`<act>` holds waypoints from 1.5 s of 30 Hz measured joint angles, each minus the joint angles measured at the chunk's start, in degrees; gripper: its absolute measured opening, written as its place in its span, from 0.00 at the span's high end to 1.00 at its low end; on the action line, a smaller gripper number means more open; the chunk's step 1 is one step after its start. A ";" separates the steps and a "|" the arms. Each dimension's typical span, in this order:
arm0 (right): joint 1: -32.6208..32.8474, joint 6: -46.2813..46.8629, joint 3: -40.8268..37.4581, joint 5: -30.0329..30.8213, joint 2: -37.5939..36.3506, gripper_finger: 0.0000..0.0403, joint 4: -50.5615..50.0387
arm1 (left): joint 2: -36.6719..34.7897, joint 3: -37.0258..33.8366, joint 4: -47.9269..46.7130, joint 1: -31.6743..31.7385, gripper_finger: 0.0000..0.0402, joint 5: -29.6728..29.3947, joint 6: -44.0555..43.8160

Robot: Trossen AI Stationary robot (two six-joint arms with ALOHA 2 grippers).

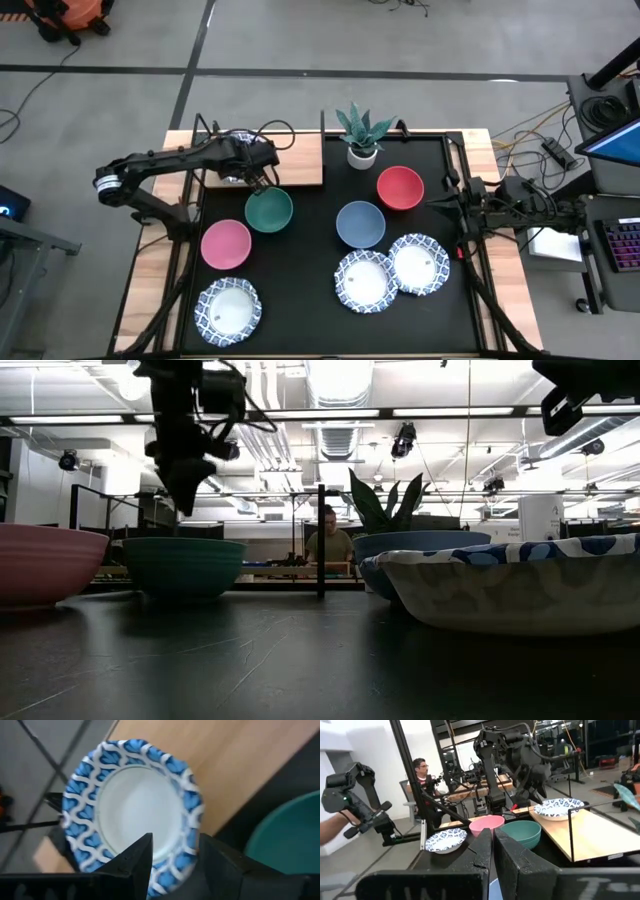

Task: Place and stack bowls onto a shelf
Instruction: Put the green bowl on the shelf

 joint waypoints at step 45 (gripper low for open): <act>0.14 -7.93 1.55 -7.65 15.76 0.98 16.77 | 10.33 -3.87 11.27 -36.41 0.63 4.07 -5.88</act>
